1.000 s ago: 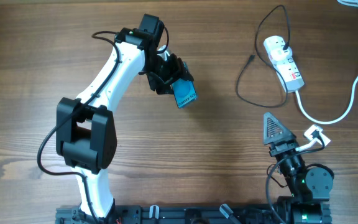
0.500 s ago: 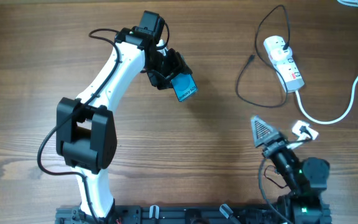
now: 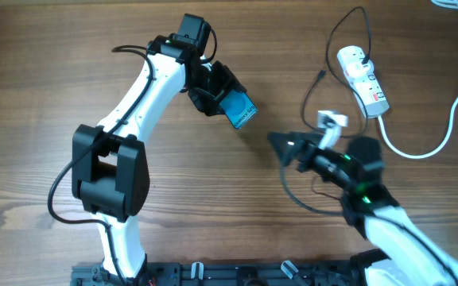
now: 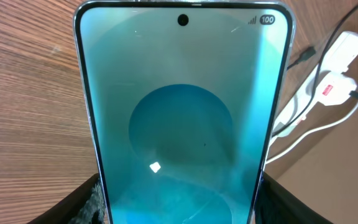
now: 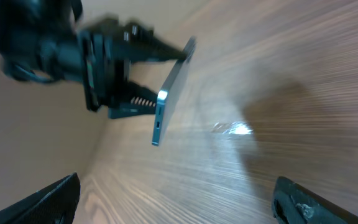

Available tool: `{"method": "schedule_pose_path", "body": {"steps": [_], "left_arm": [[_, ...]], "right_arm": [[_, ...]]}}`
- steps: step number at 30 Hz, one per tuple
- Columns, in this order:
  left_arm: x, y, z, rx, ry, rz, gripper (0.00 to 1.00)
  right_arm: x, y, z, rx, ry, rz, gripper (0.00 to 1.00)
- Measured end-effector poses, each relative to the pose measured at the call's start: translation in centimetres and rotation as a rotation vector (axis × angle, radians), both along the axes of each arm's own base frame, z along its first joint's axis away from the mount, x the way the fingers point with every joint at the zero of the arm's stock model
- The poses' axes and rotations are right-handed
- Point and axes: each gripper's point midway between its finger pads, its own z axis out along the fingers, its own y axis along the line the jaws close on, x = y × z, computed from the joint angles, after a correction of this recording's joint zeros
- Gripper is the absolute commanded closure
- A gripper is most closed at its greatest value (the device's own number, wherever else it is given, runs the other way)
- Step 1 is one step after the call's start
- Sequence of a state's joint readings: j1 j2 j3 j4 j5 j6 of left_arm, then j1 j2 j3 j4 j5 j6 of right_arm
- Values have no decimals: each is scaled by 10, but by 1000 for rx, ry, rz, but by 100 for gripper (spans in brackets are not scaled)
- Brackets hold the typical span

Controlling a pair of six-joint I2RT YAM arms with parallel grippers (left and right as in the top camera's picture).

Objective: Plug charger to phone and switch on socket
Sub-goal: 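Reach the right gripper toward the phone held by the left gripper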

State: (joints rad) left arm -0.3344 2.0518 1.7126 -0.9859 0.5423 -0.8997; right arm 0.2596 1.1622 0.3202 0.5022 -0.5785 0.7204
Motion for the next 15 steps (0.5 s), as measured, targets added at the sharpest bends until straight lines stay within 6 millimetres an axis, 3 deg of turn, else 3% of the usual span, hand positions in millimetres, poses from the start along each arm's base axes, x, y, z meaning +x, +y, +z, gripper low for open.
{"method": "schedule_pose_path", "body": {"steps": [4,10,15], "left_arm": [[-4,-7,1,-12,12,-4,51],[-15,-25,2,-23,23,-39,52],[-21,-35,3,-33,42,-39,53]], "right_arm": [[27,31,-8,-25,8,53,0],[54,37,-10,-28,-18,31,2],[61,42,-9,-54,-32,-43,21]]}}
